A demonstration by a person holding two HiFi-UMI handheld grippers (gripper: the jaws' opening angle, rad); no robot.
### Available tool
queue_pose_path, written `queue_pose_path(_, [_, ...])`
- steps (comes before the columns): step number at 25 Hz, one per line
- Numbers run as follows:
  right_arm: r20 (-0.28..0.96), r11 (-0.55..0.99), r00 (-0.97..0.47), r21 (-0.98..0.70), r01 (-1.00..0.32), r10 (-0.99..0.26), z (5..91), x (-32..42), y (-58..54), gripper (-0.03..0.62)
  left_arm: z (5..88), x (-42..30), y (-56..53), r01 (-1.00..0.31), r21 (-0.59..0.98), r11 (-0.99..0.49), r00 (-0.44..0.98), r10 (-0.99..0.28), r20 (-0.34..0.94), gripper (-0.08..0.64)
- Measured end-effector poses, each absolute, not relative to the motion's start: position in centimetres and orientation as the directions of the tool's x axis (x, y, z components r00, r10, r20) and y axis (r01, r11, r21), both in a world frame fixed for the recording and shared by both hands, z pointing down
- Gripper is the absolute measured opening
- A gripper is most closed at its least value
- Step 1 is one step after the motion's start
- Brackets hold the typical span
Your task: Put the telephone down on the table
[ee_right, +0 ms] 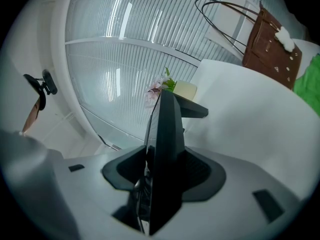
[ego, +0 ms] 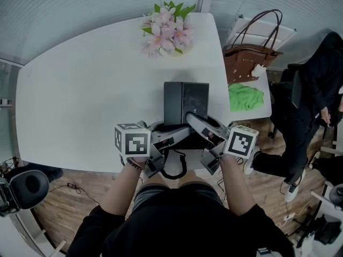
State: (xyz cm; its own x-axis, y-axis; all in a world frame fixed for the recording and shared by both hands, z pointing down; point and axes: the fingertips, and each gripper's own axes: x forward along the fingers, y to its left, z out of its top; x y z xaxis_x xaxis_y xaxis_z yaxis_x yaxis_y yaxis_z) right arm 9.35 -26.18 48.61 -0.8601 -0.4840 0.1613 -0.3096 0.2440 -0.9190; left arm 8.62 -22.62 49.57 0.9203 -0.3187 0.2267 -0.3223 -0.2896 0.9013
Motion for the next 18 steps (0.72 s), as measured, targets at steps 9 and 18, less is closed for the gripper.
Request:
queue_pose_path(9, [0.196, 0.25, -0.849, -0.902, -0.353, -0.492, 48.9, 9.5, -26.4, 0.216, 50.0, 8.8, -22.6, -0.376, 0.879, -0.293, 0.906, -0.317, 0.281, 0.247])
queue_pose_path(18, [0.224, 0.246, -0.848, -0.894, -0.375, -0.48, 49.5, 9.4, -26.0, 0.238, 50.6, 8.8, -22.5, -0.453, 0.834, -0.314, 0.881, -0.3, 0.366, 0.265])
